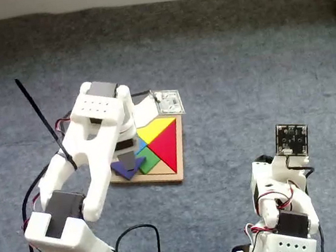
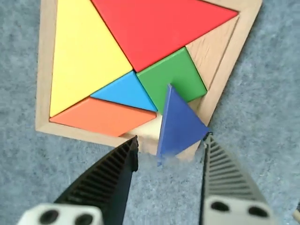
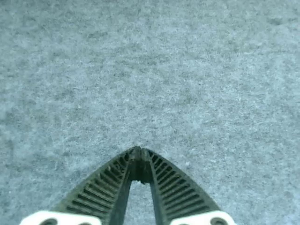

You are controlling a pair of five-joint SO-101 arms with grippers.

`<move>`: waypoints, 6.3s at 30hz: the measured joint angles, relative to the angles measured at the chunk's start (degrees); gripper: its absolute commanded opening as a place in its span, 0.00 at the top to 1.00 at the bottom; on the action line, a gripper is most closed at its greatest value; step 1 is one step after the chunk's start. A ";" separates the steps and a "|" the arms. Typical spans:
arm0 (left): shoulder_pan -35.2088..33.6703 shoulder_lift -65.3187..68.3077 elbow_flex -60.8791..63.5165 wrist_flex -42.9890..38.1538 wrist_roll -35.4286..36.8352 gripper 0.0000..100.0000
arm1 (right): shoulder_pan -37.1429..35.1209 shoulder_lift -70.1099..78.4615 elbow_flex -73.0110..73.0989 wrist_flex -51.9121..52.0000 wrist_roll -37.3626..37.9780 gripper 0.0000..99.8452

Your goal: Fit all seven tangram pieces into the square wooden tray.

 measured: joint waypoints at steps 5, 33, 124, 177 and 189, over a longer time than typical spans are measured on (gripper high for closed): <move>-2.11 -5.71 -0.26 3.25 7.12 0.84 | 0.00 0.00 0.00 0.00 0.00 0.99; -10.99 -11.08 29.80 -23.56 40.44 0.94 | 0.00 0.00 0.00 0.00 0.00 0.99; -21.45 -93.27 68.31 -26.02 47.30 0.94 | 0.00 0.00 0.00 0.00 0.00 0.99; -23.56 -110.33 87.21 -7.47 47.30 0.94 | -16.53 -0.09 0.00 10.29 -0.18 0.99; -23.56 -110.33 87.21 -7.47 47.30 0.94 | -16.53 -0.09 0.00 10.81 -0.18 0.99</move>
